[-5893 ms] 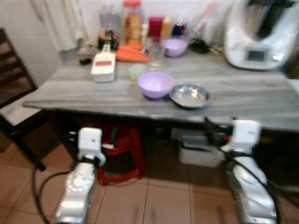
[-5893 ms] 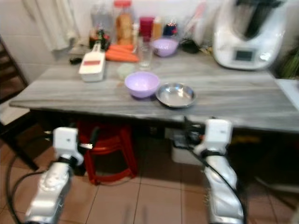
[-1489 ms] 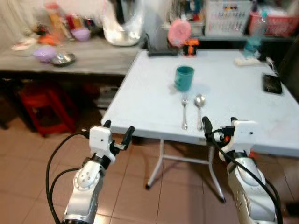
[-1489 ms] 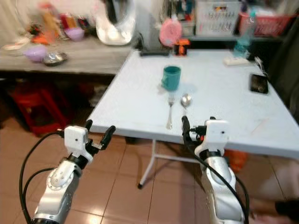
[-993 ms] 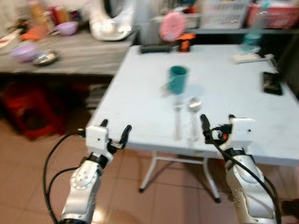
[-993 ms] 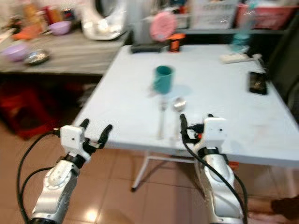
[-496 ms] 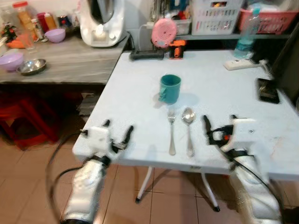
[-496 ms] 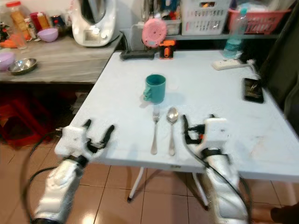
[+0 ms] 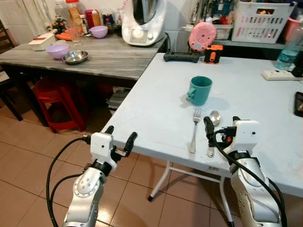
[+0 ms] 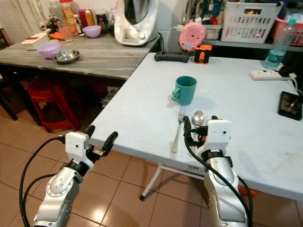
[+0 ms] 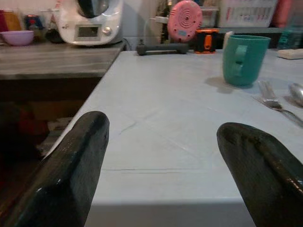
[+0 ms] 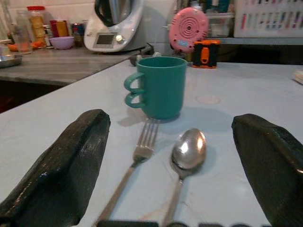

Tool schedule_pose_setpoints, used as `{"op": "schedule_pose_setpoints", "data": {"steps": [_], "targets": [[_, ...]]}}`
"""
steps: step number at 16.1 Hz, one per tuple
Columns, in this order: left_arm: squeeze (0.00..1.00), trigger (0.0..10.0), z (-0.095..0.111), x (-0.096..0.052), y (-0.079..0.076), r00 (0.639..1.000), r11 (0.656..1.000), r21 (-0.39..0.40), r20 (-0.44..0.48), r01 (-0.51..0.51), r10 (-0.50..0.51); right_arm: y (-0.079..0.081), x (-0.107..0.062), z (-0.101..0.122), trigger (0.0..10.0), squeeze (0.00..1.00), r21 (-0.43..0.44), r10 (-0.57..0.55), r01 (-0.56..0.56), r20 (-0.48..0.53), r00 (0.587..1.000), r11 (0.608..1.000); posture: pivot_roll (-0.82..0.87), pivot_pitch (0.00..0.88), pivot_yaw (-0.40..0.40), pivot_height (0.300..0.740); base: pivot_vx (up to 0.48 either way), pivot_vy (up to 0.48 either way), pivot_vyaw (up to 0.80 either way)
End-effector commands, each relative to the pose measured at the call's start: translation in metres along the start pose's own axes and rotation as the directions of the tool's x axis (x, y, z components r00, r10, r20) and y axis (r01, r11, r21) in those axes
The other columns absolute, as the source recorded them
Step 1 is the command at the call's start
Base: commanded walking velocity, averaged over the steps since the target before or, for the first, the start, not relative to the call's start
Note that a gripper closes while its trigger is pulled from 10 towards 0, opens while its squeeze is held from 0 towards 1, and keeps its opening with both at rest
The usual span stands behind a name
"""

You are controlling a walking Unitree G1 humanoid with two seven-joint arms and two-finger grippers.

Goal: Setting the table

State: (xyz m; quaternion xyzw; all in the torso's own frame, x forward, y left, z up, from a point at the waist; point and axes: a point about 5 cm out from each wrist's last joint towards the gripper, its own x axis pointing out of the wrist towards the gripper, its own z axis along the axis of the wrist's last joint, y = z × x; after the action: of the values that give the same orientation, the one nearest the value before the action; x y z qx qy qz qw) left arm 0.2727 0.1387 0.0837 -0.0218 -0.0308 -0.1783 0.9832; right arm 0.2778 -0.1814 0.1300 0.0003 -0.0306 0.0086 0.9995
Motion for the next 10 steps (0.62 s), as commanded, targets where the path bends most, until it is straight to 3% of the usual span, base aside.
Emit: {"op": "schedule_pose_setpoints", "data": {"steps": [1,10], "targets": [[0.0,10.0,0.0047,0.0008,-0.0011,0.999,0.999,0.002,0.014,0.032,-0.032,-0.0003,0.0,-0.0028,10.0,0.0,-0.001,-0.01,0.01,-0.029,1.0,1.0,-0.08,0.0,0.06,0.74,0.0,0.0,0.0],[0.0,10.0,0.0042,-0.0005,-0.0003,0.999,0.999,-0.001,0.016,0.034,-0.034,0.0029,0.0009,-0.0094,10.0,0.0,-0.036,-0.048,0.045,-0.099,0.994,0.998,-0.08,0.0,0.06,0.74,0.0,0.0,0.0]]}}
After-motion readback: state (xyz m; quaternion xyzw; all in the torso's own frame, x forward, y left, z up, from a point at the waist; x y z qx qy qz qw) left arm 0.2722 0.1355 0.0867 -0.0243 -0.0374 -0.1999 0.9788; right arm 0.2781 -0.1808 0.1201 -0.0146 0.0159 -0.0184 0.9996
